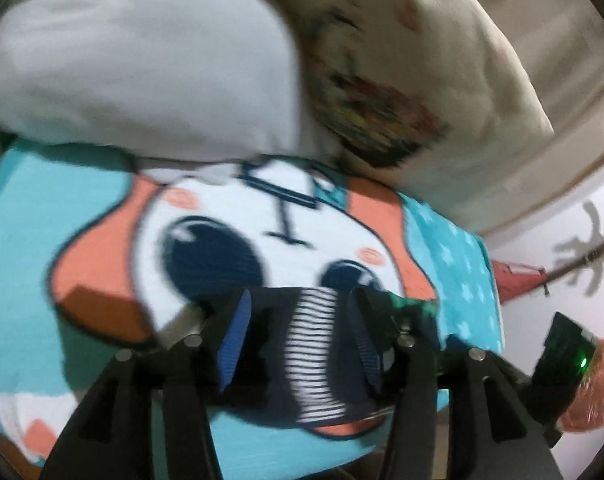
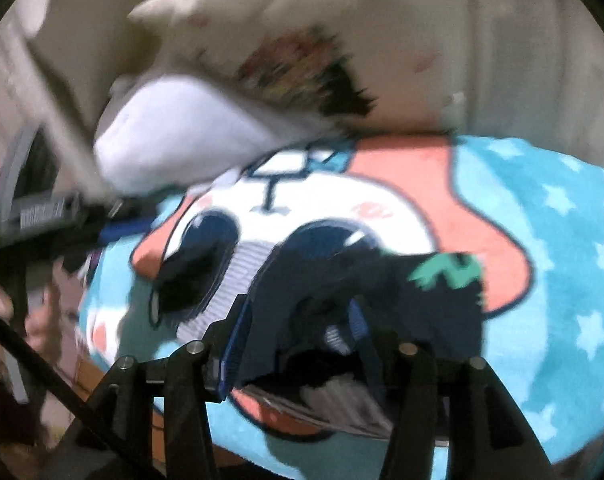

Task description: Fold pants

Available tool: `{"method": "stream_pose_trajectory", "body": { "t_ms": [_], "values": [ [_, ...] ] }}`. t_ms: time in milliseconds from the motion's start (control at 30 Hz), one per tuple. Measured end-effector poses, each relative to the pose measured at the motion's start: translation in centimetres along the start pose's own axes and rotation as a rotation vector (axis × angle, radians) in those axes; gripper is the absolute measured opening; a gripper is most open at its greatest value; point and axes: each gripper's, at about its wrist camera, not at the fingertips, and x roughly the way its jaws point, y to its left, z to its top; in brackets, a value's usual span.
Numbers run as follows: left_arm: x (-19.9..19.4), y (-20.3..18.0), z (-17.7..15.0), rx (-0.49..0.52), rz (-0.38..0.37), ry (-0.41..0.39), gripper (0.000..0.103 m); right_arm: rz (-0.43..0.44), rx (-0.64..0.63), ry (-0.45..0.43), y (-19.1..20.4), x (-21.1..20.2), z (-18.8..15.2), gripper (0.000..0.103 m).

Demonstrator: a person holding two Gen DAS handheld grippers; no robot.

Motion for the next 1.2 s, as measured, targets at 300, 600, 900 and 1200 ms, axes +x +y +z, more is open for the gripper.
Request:
{"method": "stream_pose_trajectory", "body": {
  "t_ms": [300,600,900,1200],
  "values": [
    [-0.7,6.4,-2.2,-0.121,0.054,0.033,0.050,-0.023,0.082,0.123,0.3,5.8,0.4,0.028],
    [-1.7,9.4,-4.2,-0.179,0.052,0.024,0.050,-0.041,-0.040,0.172,4.8,5.6,2.6,0.043],
    [-2.4,10.4,-6.6,-0.207,0.051,0.028,0.050,0.041,-0.160,0.419,13.6,14.5,4.7,0.071],
    [-3.1,11.0,-9.2,-0.215,0.031,0.024,0.052,-0.210,-0.338,0.466,16.0,19.5,3.0,0.049]
  ]
}}
